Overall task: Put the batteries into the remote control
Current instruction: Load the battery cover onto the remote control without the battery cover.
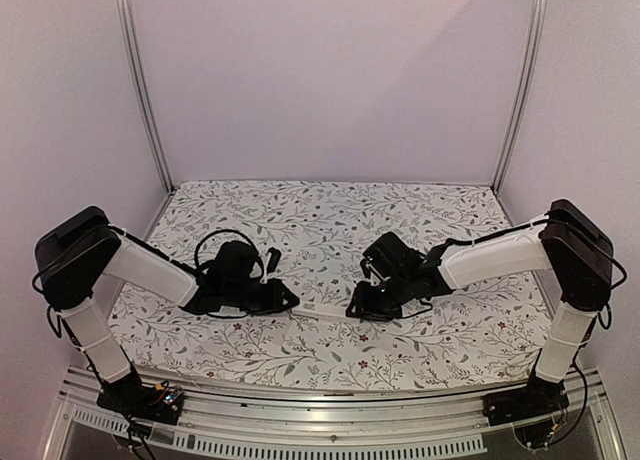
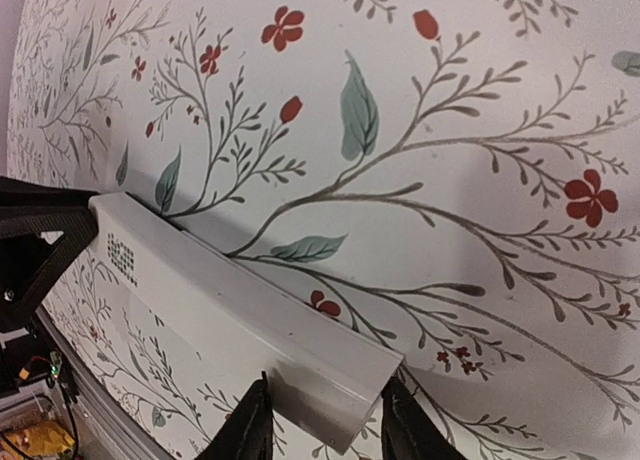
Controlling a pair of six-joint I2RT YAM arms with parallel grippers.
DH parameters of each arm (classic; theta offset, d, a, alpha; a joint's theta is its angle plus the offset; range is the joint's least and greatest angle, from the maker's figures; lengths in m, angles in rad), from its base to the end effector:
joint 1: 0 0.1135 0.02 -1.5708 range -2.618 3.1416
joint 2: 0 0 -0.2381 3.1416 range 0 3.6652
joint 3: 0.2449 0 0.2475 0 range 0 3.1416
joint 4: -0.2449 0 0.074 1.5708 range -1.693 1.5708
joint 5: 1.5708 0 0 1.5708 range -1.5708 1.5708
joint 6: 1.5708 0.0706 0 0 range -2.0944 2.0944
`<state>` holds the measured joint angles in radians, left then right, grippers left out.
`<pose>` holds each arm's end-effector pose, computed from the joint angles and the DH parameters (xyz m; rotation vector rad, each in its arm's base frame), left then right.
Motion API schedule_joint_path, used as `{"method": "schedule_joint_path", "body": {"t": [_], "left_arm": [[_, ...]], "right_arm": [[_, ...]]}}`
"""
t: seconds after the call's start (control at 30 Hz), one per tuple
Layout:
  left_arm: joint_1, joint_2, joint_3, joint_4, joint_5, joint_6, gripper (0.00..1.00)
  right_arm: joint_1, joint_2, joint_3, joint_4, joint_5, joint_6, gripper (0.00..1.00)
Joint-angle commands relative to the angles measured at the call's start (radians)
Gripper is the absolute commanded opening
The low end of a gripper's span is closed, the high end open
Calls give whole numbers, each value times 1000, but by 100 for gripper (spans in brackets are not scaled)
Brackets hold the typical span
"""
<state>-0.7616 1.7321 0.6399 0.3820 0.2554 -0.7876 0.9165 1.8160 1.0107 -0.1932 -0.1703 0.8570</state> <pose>0.2265 -0.2406 0.0702 0.1148 2.5018 -1.0320 0.2128 0.2971 0.0922 -0.1537 2.7987 0.7901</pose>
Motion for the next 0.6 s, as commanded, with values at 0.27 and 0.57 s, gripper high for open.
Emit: {"method": "schedule_joint_path", "body": {"t": [0.27,0.57], "left_arm": [[-36,-43,-29,-66,30,14,18],[-36,-186,-67,-61,-79,29,39]], "right_arm": [[25,-30,-3,-46,86,-116,63],[25,-153,45,-98,151,-405,99]]}}
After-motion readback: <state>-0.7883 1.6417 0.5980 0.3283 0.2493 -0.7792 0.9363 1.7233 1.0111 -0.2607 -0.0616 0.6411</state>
